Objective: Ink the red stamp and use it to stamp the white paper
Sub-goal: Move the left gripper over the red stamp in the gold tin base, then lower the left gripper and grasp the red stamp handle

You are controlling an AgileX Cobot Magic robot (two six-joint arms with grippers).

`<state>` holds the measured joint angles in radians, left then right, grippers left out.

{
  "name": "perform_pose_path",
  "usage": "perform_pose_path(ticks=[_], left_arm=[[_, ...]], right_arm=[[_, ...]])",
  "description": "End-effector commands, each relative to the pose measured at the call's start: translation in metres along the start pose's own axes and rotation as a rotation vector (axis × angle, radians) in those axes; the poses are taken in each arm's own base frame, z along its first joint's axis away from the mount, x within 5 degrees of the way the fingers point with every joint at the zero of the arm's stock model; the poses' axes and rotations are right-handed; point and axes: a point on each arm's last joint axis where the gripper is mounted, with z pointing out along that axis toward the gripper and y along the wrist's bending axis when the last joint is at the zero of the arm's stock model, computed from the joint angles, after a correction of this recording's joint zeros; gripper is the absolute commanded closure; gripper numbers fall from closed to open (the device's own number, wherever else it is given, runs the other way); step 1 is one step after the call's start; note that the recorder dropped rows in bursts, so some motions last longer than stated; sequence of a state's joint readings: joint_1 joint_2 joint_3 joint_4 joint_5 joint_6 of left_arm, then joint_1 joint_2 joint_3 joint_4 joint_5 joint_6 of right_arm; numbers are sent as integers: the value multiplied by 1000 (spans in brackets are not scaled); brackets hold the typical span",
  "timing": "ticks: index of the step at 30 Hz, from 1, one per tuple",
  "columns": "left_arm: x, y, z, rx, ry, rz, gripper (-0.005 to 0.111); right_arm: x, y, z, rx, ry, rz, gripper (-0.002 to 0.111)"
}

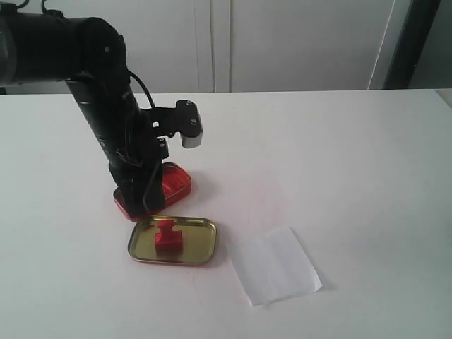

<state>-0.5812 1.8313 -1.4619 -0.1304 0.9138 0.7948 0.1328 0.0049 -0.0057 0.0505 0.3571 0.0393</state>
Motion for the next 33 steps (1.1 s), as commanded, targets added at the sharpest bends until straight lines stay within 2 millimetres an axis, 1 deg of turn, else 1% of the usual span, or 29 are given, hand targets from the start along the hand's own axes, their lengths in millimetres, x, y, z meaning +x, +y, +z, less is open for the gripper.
perform_pose_path(ticks=[1, 9, 10, 12, 16, 17, 19, 25, 33], left_arm=[[-10, -10, -1, -26, 30, 42, 107], [-13, -9, 0, -60, 31, 53, 107], [-13, -9, 0, -65, 33, 60, 105], [-13, -9, 0, -65, 33, 60, 97], [-12, -9, 1, -58, 39, 59, 74], [-12, -9, 2, -54, 40, 58, 70], [-12, -9, 4, -48, 41, 55, 66], [-12, -6, 23, -3, 67, 45, 65], [-12, -4, 35, 22, 75, 33, 65]], right_arm=[[0, 0, 0, 4, -14, 1, 108], [0, 0, 0, 4, -14, 1, 108], [0, 0, 0, 4, -14, 1, 108], [0, 0, 0, 4, -14, 1, 108], [0, 0, 0, 4, -14, 1, 108], [0, 0, 0, 4, -14, 1, 108], [0, 0, 0, 4, -14, 1, 108], [0, 0, 0, 4, -14, 1, 108], [0, 0, 0, 4, -14, 1, 108]])
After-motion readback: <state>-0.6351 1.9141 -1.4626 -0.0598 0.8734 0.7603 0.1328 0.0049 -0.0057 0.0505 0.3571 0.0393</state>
